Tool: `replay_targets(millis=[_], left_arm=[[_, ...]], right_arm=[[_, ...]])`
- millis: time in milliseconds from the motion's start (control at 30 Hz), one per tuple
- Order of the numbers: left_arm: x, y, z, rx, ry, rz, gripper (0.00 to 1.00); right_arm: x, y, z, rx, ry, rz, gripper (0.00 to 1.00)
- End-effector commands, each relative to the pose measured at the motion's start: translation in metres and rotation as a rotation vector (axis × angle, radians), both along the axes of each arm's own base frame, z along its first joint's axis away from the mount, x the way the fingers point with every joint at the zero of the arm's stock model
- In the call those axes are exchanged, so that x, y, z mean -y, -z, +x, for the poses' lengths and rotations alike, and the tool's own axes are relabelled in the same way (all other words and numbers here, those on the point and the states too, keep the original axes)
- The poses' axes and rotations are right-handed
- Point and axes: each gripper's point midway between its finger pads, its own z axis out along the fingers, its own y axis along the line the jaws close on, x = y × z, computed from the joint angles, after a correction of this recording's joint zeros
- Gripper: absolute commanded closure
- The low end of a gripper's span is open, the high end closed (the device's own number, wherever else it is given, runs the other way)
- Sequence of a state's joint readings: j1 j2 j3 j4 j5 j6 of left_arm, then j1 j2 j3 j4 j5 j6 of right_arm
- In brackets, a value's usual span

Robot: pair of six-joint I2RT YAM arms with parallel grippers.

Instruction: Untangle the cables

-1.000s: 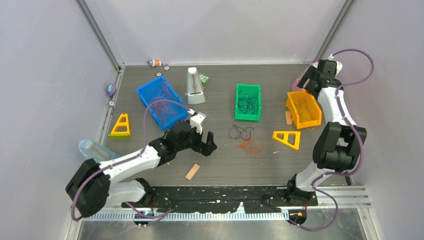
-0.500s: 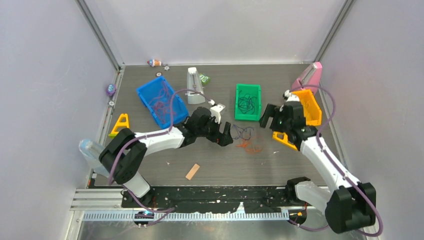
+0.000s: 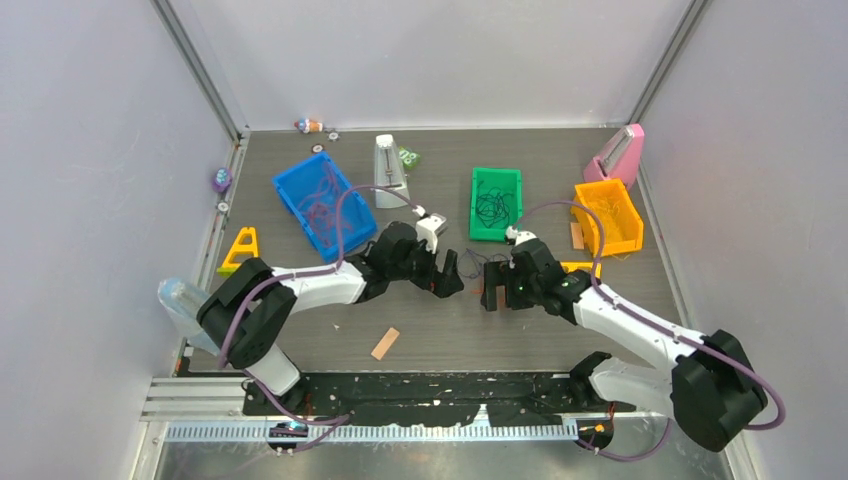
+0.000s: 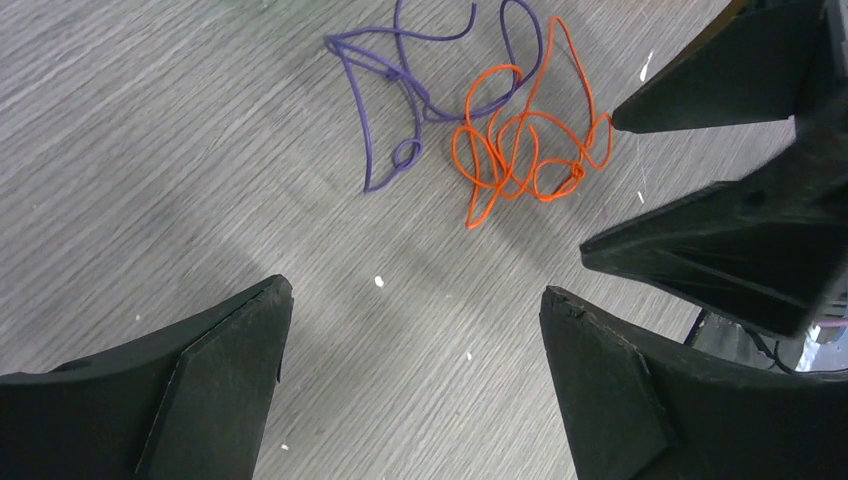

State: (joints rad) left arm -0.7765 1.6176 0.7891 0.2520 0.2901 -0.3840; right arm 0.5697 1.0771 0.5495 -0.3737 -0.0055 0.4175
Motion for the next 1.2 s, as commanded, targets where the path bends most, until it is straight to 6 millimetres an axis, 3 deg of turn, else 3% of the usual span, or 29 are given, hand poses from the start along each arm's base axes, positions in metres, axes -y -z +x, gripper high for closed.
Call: replay_targets(millis=[0,233,300,367,400,433,467,533,667,833,967,1067,1167], left_arm=[[-0.001,-0.039,0.015,0.158,-0.037,-0.094,0.05],[-0.008,-0.041,0.022,0.192,-0.079,-0.08,0.03],[-0.016,-0.042,0.025,0.215,-0.117,-0.068,0.02],[-0.024,-0.043,0.029,0.234,-0.16,-0.057,0.0],[-0.025,-0.043,0.03,0.239,-0.169,-0.057,0.01],[-0.026,-0.043,0.029,0.239,-0.169,-0.055,0.0],[-0.025,-0.043,0.03,0.238,-0.169,-0.055,0.0],[-0.024,-0.042,0.03,0.232,-0.164,-0.052,0.0],[-0.022,-0.039,0.031,0.212,-0.156,-0.045,0.0],[-0.021,-0.034,0.031,0.186,-0.154,-0.026,0.0],[-0.016,-0.029,0.029,0.156,-0.133,-0.017,0.0],[-0.009,-0.023,0.027,0.125,-0.102,-0.016,0.04],[0.001,-0.019,0.027,0.085,-0.064,-0.009,0.07]], right_arm=[[-0.001,0.003,0.014,0.051,0.029,-0.065,0.03],[-0.01,0.019,0.018,0.061,0.004,-0.201,0.15],[-0.017,0.025,0.013,0.061,-0.02,-0.241,0.25],[-0.02,0.026,0.012,0.075,-0.027,-0.256,0.46],[-0.022,0.025,0.012,0.08,-0.028,-0.254,0.65],[-0.027,0.021,0.012,0.096,-0.038,-0.241,0.73],[-0.029,0.019,0.011,0.105,-0.051,-0.235,0.88],[-0.044,0.007,0.007,0.137,-0.104,-0.181,0.94],[-0.067,-0.013,-0.009,0.172,-0.227,-0.07,0.95],[-0.074,-0.036,-0.027,0.196,-0.283,0.058,0.95],[-0.057,-0.046,-0.029,0.216,-0.213,0.052,0.94],[-0.042,-0.04,-0.025,0.201,-0.146,-0.012,0.83],[-0.02,-0.038,-0.019,0.197,-0.02,-0.089,0.8]])
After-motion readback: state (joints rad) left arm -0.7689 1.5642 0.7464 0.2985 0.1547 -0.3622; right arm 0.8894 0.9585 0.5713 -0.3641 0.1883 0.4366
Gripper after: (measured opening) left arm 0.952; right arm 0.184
